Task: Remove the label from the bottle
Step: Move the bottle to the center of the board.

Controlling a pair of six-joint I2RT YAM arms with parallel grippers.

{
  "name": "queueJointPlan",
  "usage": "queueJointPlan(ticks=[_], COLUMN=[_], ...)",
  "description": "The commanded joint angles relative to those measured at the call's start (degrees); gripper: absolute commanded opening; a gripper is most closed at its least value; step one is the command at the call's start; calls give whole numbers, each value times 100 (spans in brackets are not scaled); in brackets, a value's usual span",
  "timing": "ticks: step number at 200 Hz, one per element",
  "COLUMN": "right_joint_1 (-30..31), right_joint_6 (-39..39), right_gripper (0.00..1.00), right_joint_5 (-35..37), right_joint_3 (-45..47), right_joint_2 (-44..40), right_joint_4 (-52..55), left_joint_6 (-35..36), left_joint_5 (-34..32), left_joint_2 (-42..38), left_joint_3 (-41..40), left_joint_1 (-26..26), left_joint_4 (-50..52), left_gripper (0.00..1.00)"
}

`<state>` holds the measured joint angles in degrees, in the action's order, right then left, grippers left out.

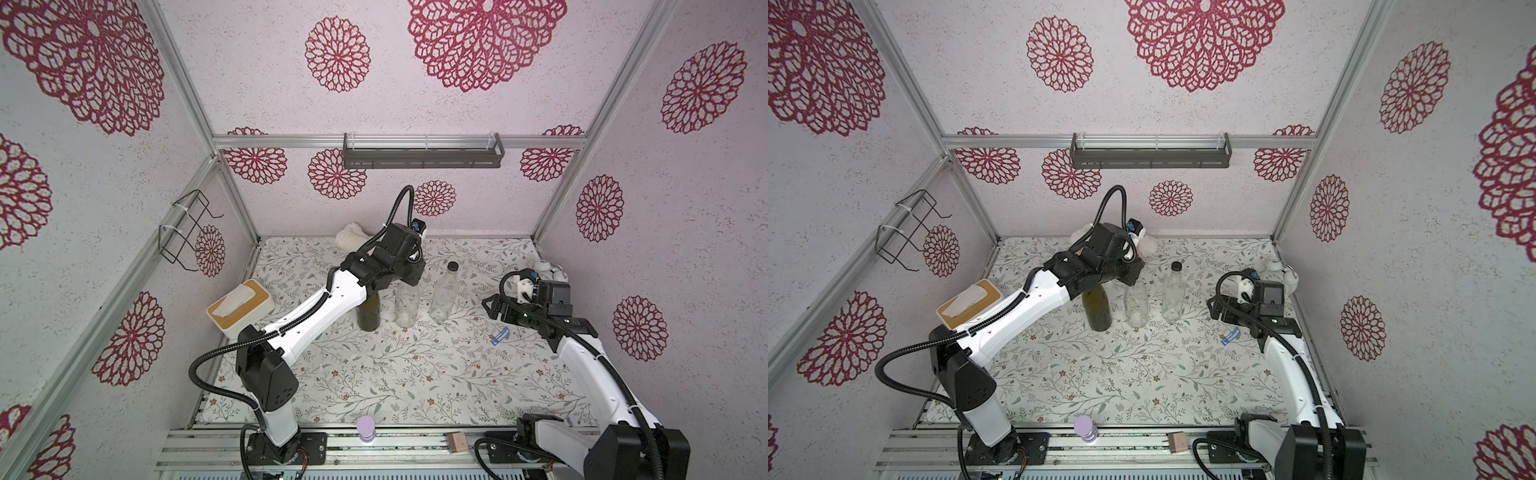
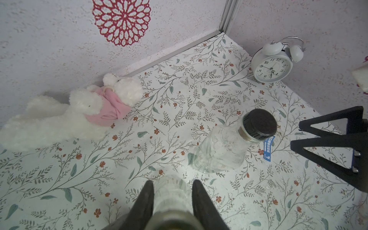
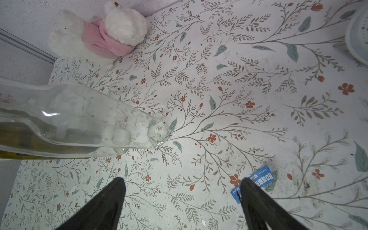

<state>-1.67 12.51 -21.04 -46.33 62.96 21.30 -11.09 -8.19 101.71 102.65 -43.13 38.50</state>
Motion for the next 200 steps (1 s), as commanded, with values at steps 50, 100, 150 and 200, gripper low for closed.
queueJointPlan(ticks=[50, 100, 150, 200], right_joint_1=[27, 57, 290, 587], right_joint_6=[-197, -96, -1, 95], right_gripper=[93, 92, 91, 91], right_joint_5=[-4, -82, -120, -6], right_joint_3=[-157, -107, -33, -8], right_joint_2=[-140, -293, -408, -561], right_joint_4=[224, 222, 191, 266], left_joint_6=[-188, -728, -1320, -2284], left_joint_5=[-550, -1120, -2006, -2551], left_joint_2=[208, 253, 232, 142], left_joint_3=[669, 948, 1023, 926], left_joint_1=[-318, -577, -842, -1050], left_joint_4=[148, 378, 662, 1095], left_gripper=[6, 3, 2, 3])
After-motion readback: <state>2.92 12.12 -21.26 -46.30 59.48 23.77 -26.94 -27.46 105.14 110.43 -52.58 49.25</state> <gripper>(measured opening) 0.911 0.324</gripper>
